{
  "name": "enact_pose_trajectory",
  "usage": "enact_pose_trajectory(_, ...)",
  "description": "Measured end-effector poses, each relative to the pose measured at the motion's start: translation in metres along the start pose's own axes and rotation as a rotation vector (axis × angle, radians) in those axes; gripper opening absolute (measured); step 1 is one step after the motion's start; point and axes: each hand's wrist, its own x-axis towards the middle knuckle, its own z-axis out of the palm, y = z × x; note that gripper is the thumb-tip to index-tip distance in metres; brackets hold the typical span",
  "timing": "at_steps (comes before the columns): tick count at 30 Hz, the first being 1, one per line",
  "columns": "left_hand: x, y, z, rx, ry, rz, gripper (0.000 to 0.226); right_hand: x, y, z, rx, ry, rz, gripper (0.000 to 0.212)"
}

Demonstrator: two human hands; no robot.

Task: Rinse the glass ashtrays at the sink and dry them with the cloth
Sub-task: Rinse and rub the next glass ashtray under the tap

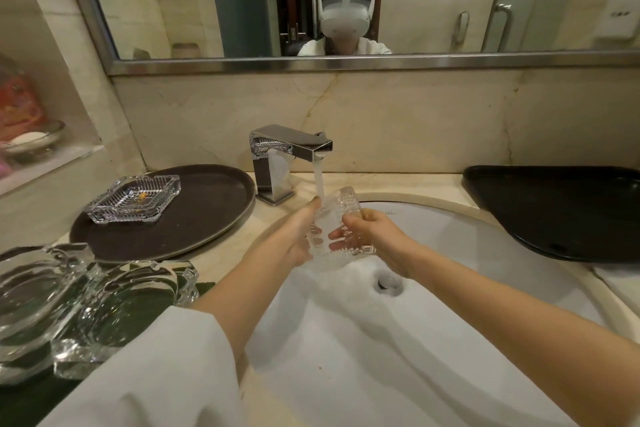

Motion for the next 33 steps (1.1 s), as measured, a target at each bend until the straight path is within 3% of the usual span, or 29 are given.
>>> enact_pose_trajectory(2, 0.011, -0.003, -0.001, -0.016, 0.034, -0.006, 0.061, 0.006, -0.004, -0.004, 0.212, -0.028, 0.105, 0.021)
enact_pose_trajectory(5, 0.007, -0.002, -0.003, -0.052, 0.074, -0.014, 0.051, 0.015, -0.004, -0.006, 0.356, -0.03, 0.25, 0.026)
enact_pose_trajectory(8, 0.006, -0.005, -0.008, -0.108, 0.097, 0.004, 0.034, 0.023, 0.001, 0.0, 0.15, 0.054, 0.272, 0.031)
enact_pose_trajectory(14, 0.004, -0.007, -0.009, 0.017, 0.077, 0.002, 0.004, 0.037, 0.018, 0.02, -0.354, 0.149, 0.262, 0.071)
enact_pose_trajectory(19, 0.014, -0.015, -0.005, -0.057, 0.158, 0.076, 0.008, 0.042, 0.02, 0.036, -0.582, 0.314, 0.233, 0.071)
enact_pose_trajectory(23, 0.031, -0.019, -0.004, -0.1, 0.3, 0.097, 0.047, 0.029, 0.023, 0.055, -0.749, 0.258, 0.085, 0.06)
enact_pose_trajectory(27, 0.033, -0.02, -0.003, -0.107, 0.286, 0.113, 0.047, 0.014, 0.03, 0.06, -0.989, 0.13, -0.095, 0.054)
enact_pose_trajectory(30, 0.024, -0.019, 0.001, -0.051, 0.237, 0.128, 0.034, 0.027, 0.034, 0.045, -0.898, 0.082, -0.13, 0.053)
enact_pose_trajectory(33, 0.026, -0.019, 0.004, -0.073, 0.223, 0.078, 0.044, 0.037, 0.031, 0.025, -0.67, 0.175, -0.002, 0.055)
